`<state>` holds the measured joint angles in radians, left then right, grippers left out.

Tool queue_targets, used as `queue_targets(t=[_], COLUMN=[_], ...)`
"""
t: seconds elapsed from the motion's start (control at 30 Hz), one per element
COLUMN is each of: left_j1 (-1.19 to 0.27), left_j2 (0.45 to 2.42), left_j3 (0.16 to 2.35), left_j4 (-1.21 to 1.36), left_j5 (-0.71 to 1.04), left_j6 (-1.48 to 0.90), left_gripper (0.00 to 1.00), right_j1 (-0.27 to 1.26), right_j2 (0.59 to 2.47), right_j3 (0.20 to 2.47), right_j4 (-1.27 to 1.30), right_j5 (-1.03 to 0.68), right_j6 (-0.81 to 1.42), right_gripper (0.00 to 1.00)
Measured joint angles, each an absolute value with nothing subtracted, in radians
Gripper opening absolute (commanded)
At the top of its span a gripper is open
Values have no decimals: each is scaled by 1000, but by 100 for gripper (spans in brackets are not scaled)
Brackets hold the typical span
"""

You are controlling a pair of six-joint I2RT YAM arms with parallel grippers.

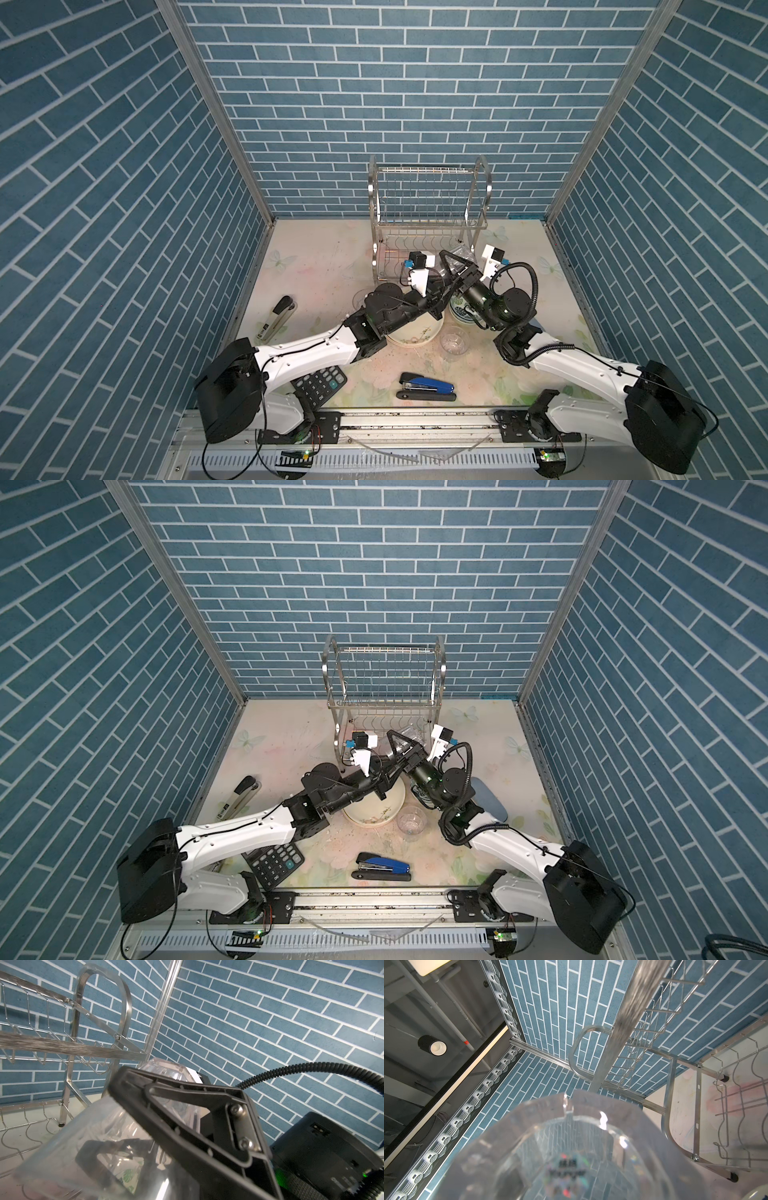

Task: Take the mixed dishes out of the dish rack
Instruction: 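Close the left gripper on the clear cup held by the right gripper, then open the right gripper and draw it back while the left gripper pulls the cup away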

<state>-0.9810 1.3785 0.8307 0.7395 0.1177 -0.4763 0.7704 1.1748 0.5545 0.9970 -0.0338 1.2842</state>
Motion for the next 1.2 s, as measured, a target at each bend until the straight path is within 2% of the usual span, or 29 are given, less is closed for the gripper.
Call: queue_targets(t=[0.17,0.23,0.5,0.53,0.6,0.63,0.7,0.73,0.77,1.2], left_j1=[-981,-981,-981,-981,-981,-981,-981,-981,-981,-980], left_j2=[1384,1387,1387,1387,1386,1385,1379,1376,1374,1338], left_j3=[831,831,831,831,831,831,831,831,832,877], left_j4=[774,781,781,780,776,773,760,754,748,655], left_j5=[117,117,116,116,116,116,116,116,116,124], left_j6=[-457,-454,-447,-447,-447,-446,-444,-443,-443,-487], left_gripper=[8,0,0,0,0,0,0,0,0,0], right_j1=[770,770,770,770,770,770,770,771,771,775], right_j2=[1176,1177,1177,1178,1179,1179,1180,1180,1180,1138], right_j3=[561,561,561,561,561,561,561,561,561,558], right_j4=[998,999,999,999,999,999,996,996,995,985], right_j5=[-35,-34,-33,-33,-33,-33,-35,-36,-38,-9], right_j6=[1308,1312,1314,1314,1316,1317,1321,1321,1321,1271], right_gripper=[0,0,0,8,43,55,70,96,99,99])
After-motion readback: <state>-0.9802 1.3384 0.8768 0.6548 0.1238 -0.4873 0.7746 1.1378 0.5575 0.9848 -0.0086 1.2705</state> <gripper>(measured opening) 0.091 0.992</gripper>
